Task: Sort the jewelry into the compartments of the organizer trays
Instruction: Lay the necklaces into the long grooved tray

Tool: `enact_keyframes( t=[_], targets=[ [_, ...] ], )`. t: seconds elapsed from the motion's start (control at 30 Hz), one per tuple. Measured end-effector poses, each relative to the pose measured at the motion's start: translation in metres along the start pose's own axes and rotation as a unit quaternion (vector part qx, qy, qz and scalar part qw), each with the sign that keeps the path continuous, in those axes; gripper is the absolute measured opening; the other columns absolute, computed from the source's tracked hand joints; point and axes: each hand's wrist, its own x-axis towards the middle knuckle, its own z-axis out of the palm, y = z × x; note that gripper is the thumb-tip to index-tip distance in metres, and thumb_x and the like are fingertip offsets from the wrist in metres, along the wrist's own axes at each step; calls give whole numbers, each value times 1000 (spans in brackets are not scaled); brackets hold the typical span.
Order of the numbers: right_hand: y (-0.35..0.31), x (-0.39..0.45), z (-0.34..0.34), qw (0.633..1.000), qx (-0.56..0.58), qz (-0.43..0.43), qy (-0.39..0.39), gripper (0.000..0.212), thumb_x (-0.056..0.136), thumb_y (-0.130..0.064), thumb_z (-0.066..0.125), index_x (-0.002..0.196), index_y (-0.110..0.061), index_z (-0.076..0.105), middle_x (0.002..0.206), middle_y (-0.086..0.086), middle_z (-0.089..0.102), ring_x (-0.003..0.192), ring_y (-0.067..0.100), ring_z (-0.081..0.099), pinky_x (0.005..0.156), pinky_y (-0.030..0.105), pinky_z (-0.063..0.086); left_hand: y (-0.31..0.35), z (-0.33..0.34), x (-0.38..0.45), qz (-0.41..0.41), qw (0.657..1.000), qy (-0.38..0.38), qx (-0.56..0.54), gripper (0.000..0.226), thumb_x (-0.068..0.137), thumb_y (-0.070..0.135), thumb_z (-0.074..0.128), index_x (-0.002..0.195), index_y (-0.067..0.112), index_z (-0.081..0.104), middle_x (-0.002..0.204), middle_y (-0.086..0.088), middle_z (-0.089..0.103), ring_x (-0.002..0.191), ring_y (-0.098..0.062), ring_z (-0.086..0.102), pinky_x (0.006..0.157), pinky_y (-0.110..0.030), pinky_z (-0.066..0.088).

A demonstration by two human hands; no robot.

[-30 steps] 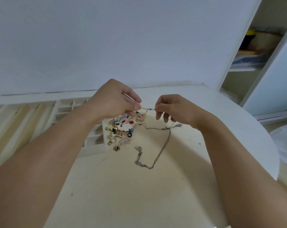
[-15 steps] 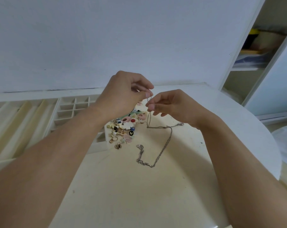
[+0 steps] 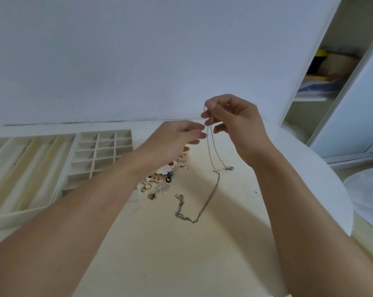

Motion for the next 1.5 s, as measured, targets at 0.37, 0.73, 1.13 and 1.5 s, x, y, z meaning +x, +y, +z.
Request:
enact_keyframes(
  t=[0.37, 0.73, 1.13, 1.5],
  targets=[
    [-92, 34, 18, 994, -57, -78, 48, 8, 94, -23, 69, 93, -17, 72, 82, -2, 76, 74, 13, 71, 64, 24, 54, 12, 4, -9, 49, 993, 95, -52, 17, 90, 32, 74, 106, 28, 77, 96, 8, 77, 94, -24, 71, 87, -43, 59],
    [-122, 65, 49, 998, 39, -33, 41, 5, 95, -12, 67, 95, -9, 70, 84, 6, 75, 69, 19, 68, 66, 24, 54, 14, -37, -49, 12, 990, 57, -131, 10, 92, 15, 70, 99, 9, 74, 94, -5, 79, 88, -19, 75, 87, -34, 58],
    [-85, 92, 142, 989, 57, 122, -57, 3, 95, -5, 64, 94, -3, 67, 94, 14, 75, 74, 22, 74, 65, 23, 58, -24, -180, -140, -48, 977, 201, 58, 10, 88, 23, 75, 90, 15, 79, 82, 1, 78, 65, -8, 69, 61, -20, 54],
    [-62, 110, 220, 951, -157, 131, -230, 12, 91, -2, 69, 102, 2, 67, 101, 18, 76, 95, 34, 74, 88, 35, 61, -53, -250, -175, -115, 948, 243, 171, 13, 87, 24, 77, 77, 15, 79, 71, 8, 75, 61, -9, 65, 59, -21, 49]
  ],
)
